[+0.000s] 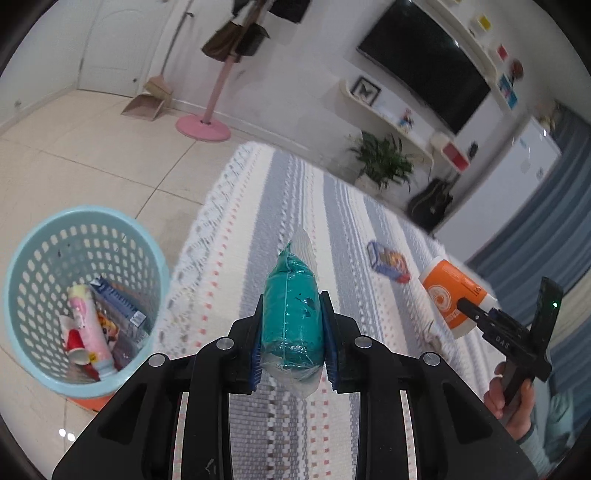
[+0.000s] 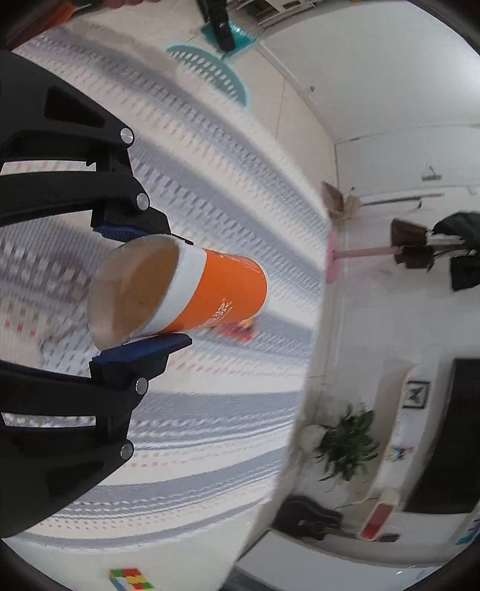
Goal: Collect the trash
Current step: 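Carry the packet and cup over the blue basket and open both tools, then move both tools back over the table toward the card box and white paper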
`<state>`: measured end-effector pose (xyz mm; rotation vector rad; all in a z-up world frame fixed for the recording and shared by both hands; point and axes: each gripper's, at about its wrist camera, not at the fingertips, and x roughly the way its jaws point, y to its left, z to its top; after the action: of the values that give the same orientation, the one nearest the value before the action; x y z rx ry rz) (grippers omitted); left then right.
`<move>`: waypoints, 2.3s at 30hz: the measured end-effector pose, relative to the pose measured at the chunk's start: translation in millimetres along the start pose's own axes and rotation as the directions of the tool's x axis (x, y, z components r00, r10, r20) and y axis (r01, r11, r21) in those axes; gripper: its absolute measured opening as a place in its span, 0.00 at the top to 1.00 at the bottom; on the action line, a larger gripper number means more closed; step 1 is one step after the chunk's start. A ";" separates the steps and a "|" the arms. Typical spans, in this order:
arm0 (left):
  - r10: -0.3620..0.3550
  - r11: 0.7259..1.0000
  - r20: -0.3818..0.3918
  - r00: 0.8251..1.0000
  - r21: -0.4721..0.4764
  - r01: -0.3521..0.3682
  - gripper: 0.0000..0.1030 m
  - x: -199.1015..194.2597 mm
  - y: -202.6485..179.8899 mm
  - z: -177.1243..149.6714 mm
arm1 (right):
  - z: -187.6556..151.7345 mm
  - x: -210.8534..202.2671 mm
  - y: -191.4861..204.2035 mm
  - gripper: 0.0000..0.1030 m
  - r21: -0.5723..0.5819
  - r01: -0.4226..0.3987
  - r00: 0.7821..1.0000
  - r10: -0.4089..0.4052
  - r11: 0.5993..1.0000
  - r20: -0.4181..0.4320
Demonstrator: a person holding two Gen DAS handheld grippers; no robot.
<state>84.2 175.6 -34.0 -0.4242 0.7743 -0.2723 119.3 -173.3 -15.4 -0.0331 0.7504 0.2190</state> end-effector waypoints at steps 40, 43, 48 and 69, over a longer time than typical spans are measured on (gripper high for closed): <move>0.280 0.912 0.069 0.958 -0.332 -0.242 0.35 -89.2 162.4 36.8 | 60.3 105.0 314.6 0.39 -0.003 -0.421 0.866 0.401 0.907 -0.298; 0.285 0.921 0.087 0.954 -0.301 -0.248 0.31 -90.0 150.3 39.3 | 57.4 105.1 301.4 0.39 0.029 -0.426 0.860 0.415 0.904 -0.297; 0.257 0.941 0.152 0.954 -0.265 -0.211 0.29 -93.8 124.0 46.4 | 68.1 88.3 279.4 0.39 0.045 -0.425 0.871 0.422 0.904 -0.251; 0.003 0.982 0.081 0.997 0.187 -0.018 0.13 -0.1 -46.1 12.4 | 7.5 -21.0 -10.8 0.36 0.125 -0.008 1.000 0.006 0.992 0.019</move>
<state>89.3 138.3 -4.7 -0.2514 0.6653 -0.3134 111.7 -186.9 3.8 0.0909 0.7445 0.1785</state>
